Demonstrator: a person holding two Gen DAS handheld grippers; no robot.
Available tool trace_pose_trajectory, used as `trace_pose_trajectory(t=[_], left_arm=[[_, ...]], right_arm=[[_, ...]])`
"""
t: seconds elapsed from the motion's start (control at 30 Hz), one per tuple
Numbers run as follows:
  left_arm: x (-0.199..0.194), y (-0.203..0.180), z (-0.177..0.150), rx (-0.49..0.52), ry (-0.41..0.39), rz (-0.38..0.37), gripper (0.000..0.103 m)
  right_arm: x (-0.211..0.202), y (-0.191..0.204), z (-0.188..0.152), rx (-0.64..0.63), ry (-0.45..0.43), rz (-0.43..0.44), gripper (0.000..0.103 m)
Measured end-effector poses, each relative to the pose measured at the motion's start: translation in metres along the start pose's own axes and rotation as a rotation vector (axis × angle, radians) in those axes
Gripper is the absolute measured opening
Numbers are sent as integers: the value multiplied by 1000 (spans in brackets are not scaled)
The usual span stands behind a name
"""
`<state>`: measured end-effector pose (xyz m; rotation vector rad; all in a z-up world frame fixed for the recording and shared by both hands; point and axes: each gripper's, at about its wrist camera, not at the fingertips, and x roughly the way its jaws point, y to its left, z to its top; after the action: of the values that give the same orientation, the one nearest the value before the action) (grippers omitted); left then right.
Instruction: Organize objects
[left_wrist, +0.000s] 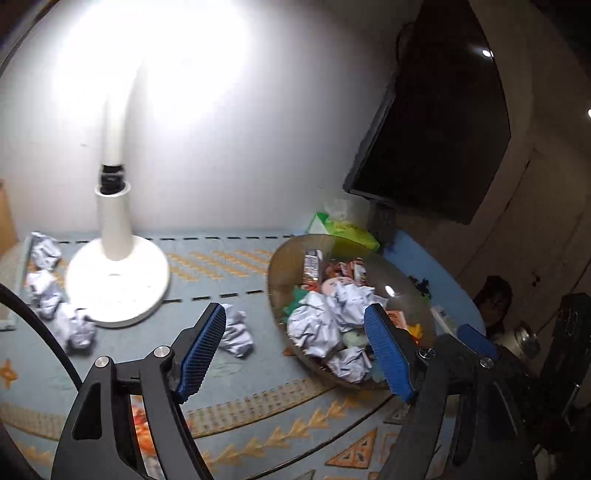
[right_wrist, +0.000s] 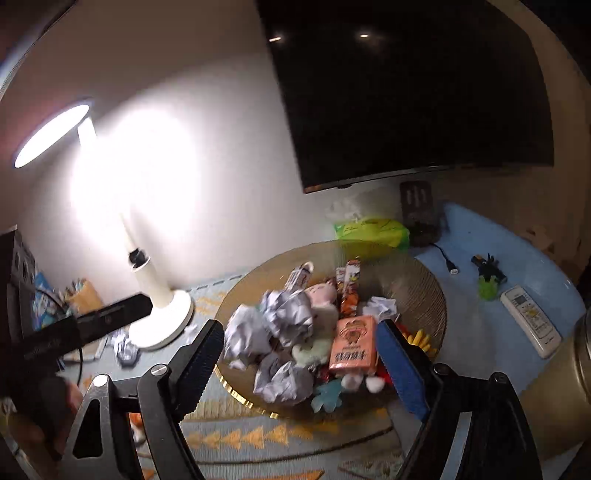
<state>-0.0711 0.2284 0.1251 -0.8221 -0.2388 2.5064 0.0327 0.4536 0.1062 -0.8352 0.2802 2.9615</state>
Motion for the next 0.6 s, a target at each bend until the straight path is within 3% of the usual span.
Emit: trace_pose_trajectory(t=[0.03,0.1,0.13,0.17,0.27,0.33,0.37,0.43,0.6], left_arm=[[-27,3,-13,32,-76,34,76],[-70,11,-40,79,-171,134,100],[-88,17,-54,92,-197,196,103],[-102,24,-66,95,-222,271,103],[-128,51,-101,143,-287,631,103],[-130,78,-112,173,-253,814,103],[-130,93,-115,171,-223,855,103],[-126,121,-116,132,-152,835,103],[-125,169,-124,-127,-116,581,103]], right_arm=[[-6,13,-14,-56,12,24,102],[-12,42,-47,-160,45,64,103],[-12,56,-63,-200,68,80,103],[-9,68,-77,-229,94,91,103],[4,91,-107,-257,162,128,103],[17,95,-126,-251,174,83,102],[26,98,-132,-256,226,19,100],[30,101,-132,-288,218,-29,100],[46,96,-133,-280,314,24,100]])
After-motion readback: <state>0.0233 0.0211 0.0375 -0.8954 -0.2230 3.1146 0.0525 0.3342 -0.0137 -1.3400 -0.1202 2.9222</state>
